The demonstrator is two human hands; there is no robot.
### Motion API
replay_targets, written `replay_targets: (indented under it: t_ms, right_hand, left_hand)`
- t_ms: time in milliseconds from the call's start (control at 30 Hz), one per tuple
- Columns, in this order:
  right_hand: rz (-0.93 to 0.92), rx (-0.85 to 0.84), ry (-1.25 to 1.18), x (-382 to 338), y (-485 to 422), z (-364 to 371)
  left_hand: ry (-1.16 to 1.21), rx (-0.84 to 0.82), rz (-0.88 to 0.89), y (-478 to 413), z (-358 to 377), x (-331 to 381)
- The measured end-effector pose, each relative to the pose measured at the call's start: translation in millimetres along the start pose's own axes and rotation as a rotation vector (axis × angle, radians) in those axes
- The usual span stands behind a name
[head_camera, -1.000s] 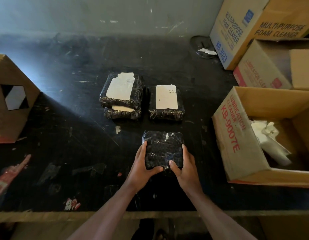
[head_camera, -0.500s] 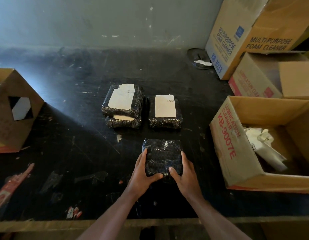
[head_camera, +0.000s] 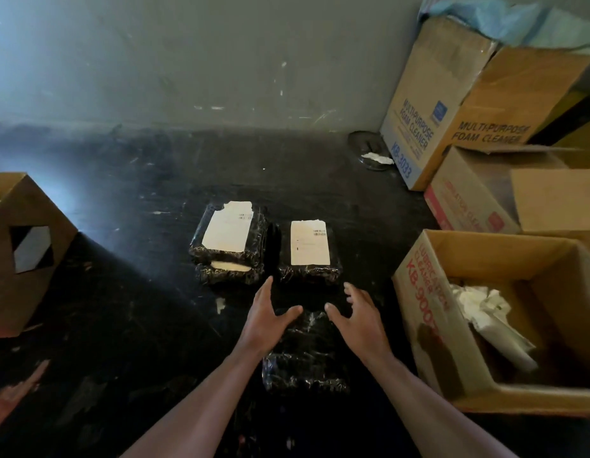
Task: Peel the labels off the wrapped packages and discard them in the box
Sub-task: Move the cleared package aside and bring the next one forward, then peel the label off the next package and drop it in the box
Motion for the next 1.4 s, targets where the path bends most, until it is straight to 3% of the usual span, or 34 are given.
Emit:
replay_targets:
  t_ms: [367,700,967,1233,1400]
  right_hand:
    - [-0.008,0.024,0.092,-43.1,-134.2,-8.4]
    - [-0.019,-0.023,0.110,-39.6,-240.2,26.4]
    - [-0.070,-0.014,0.155,-50.0,-256.8,22.4]
    - [0.023,0.032,0.053,-50.5,-266.3,21.3]
    - [-0.019,0.006,0.018,-53.3,-256.1,21.7]
  left_hand:
    - [-0.056,-0.063,0.016,-102.2,17.7,26.0]
    - [0.011,-0.135,-0.106,-163.7,27.2,-6.3]
    - [-0.044,-0.221,-0.051,-167.1,30.6,-19.7]
    - [-0.016,-0.201,-0.033,-168.8,29.4,-23.1]
    - [-0.018,-0.197,-0.019,-169.1,30.3,-23.6]
Point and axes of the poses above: each hand's wrist, its own y-axis away from the middle knuckle, its own z-axis out of the palm, x = y × z, the point moved 6 cm from there along -y, towards the middle knuckle, and after that the axes turned 1 degree about z, right-handed, at the moved point
